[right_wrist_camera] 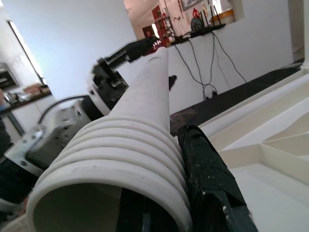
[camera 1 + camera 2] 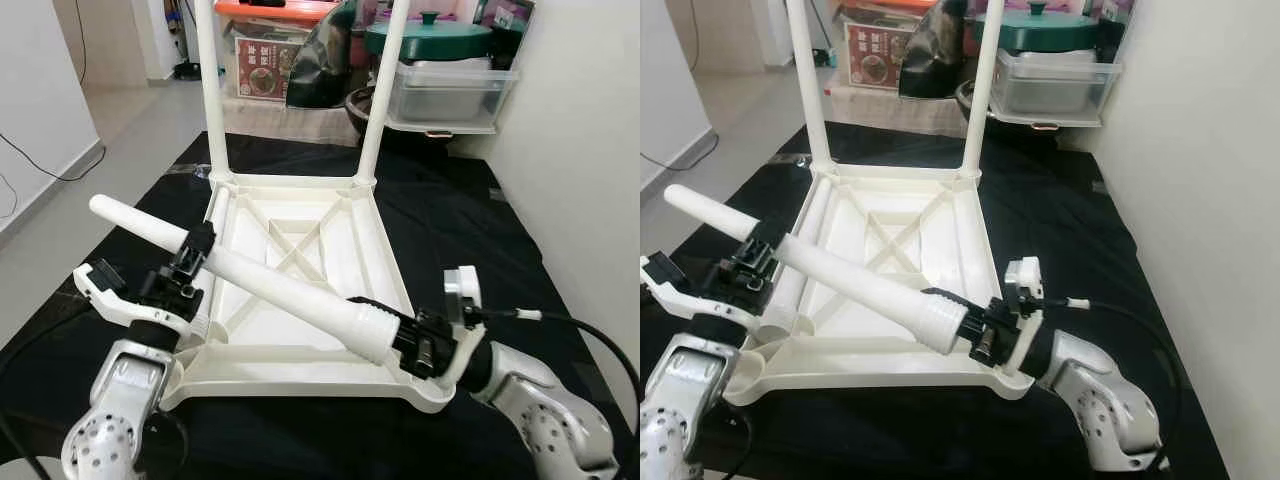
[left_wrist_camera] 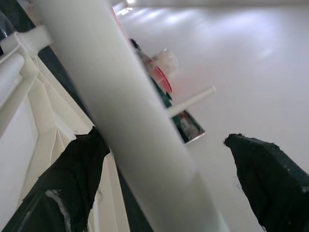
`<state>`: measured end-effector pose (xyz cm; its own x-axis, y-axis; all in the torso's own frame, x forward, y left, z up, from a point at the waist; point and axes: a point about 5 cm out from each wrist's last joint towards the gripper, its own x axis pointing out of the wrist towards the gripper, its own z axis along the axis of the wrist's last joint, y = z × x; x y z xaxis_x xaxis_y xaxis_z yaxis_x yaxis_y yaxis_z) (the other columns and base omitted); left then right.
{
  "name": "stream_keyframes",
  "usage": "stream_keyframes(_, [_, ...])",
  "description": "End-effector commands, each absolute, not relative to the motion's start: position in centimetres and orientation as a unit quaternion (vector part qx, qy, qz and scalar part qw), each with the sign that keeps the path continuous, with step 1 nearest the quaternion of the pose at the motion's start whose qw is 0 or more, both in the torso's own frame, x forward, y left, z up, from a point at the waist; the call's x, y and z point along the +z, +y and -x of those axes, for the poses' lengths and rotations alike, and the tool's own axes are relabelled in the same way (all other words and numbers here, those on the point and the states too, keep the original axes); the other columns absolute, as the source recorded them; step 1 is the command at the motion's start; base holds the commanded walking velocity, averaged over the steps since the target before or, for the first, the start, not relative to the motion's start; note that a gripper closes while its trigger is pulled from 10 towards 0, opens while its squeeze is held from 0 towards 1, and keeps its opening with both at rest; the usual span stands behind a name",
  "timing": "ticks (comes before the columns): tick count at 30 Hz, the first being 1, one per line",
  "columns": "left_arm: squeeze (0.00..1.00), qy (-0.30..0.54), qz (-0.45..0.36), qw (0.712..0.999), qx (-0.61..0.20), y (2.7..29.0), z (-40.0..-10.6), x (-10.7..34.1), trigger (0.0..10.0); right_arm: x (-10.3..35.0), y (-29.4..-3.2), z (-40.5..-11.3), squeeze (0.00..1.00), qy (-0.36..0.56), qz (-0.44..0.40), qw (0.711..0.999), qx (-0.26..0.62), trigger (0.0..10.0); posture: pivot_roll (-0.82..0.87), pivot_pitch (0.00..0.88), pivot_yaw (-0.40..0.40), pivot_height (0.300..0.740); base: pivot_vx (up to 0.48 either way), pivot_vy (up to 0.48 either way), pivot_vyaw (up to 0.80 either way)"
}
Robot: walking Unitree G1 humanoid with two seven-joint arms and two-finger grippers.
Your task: Building children table
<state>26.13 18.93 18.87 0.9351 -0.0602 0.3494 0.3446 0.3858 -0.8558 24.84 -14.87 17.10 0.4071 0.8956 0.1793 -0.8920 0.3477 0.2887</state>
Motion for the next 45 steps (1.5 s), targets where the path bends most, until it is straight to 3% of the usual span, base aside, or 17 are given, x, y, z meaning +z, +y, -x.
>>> stream_keyframes(1, [0.0,-0.123,0.563,0.809,-0.114,19.3,-26.4,18.3,10.0,17.6,-14.7,-23.9,0.0,-0.003,-0.188,0.794,0.578,0.0,0.08,0.0,-0.073,0.74,0.0,0.0,0.0])
stream_keyframes(4, [0.0,-0.122,0.572,0.803,-0.117,19.5,-26.5,18.3,10.0,17.5,-14.7,-23.4,0.0,0.001,-0.191,0.781,0.595,0.0,0.08,0.0,-0.073,0.74,0.0,0.0,0.0])
stream_keyframes(5, [0.0,-0.123,0.583,0.795,-0.113,20.0,-26.9,18.4,7.0,17.1,-14.6,-22.6,0.0,0.017,-0.198,0.761,0.617,0.0,0.08,0.0,-0.072,0.74,0.0,0.0,0.0])
stream_keyframes(8, [0.0,-0.124,0.585,0.794,-0.113,20.1,-26.9,18.4,7.0,17.0,-14.6,-22.5,0.0,0.022,-0.2,0.758,0.621,0.0,0.08,0.0,-0.072,0.74,0.0,0.0,0.0])
stream_keyframes(9, [0.0,-0.134,0.585,0.793,-0.104,20.5,-26.9,18.4,0.0,16.8,-14.7,-22.4,0.0,0.03,-0.198,0.756,0.624,0.0,0.08,0.0,-0.069,0.74,0.0,0.0,0.0])
stream_keyframes(16, [0.0,-0.158,0.587,0.79,-0.081,21.5,-26.7,18.6,0.0,15.8,-15.4,-21.9,0.0,0.063,-0.182,0.749,0.634,0.0,0.08,0.0,-0.074,0.74,0.0,0.0,0.0])
stream_keyframes(19, [0.0,-0.161,0.59,0.786,-0.087,21.4,-26.6,18.9,0.0,15.9,-15.6,-23.1,0.0,0.057,-0.165,0.779,0.602,0.0,0.08,0.0,-0.076,0.74,0.0,0.0,0.0])
stream_keyframes(20, [0.0,-0.161,0.59,0.786,-0.088,21.4,-26.6,19.0,0.0,16.0,-15.7,-23.7,0.0,0.052,-0.162,0.793,0.586,1.7,0.08,0.0,-0.077,0.74,0.0,0.0,0.0])
stream_keyframes(23, [0.0,-0.161,0.59,0.786,-0.088,21.4,-26.6,19.0,0.0,16.0,-15.7,-23.7,0.0,0.052,-0.162,0.793,0.586,1.7,0.08,0.0,-0.077,0.74,0.0,0.0,0.0])
stream_keyframes(24, [0.0,-0.161,0.589,0.787,-0.088,21.5,-26.7,19.3,0.0,15.6,-15.8,-24.7,0.0,0.059,-0.142,0.823,0.547,10.0,0.08,0.0,-0.078,0.74,0.0,0.0,0.0])
stream_keyframes(27, [0.0,-0.161,0.588,0.788,-0.088,21.7,-26.8,19.5,0.0,15.3,-15.8,-25.2,0.0,0.066,-0.127,0.837,0.528,10.0,0.08,0.0,-0.078,0.74,0.0,0.0,0.0])
stream_keyframes(28, [0.0,-0.154,0.585,0.792,-0.079,21.9,-27.1,19.6,0.0,15.0,-16.0,-25.9,0.0,0.065,-0.133,0.854,0.498,10.0,0.08,0.0,-0.078,0.74,0.0,0.0,0.0])
stream_keyframes(29, [0.0,-0.149,0.585,0.794,-0.065,22.4,-27.5,19.7,0.0,14.8,-16.4,-26.7,1.0,0.062,-0.158,0.87,0.463,10.0,0.08,0.0,-0.079,0.74,0.0,0.0,0.0])
stream_keyframes(30, [0.0,-0.153,0.587,0.794,-0.043,23.3,-27.8,19.8,10.0,14.7,-16.6,-27.0,1.0,0.059,-0.173,0.878,0.442,10.0,0.08,0.0,-0.079,0.74,0.0,0.0,0.0])
stream_keyframes(40, [0.0,-0.188,0.608,0.771,-0.004,26.1,-28.3,21.1,10.0,14.2,-17.3,-26.8,1.0,0.056,-0.204,0.88,0.426,10.0,0.07,0.0,-0.082,0.74,0.0,0.0,0.0])
stream_keyframes(45, [0.0,-0.22,0.605,0.765,0.001,27.2,-28.0,22.9,10.0,12.0,-19.9,-26.1,1.0,0.085,-0.219,0.896,0.376,10.0,0.07,0.0,-0.089,0.74,0.0,0.0,0.0])
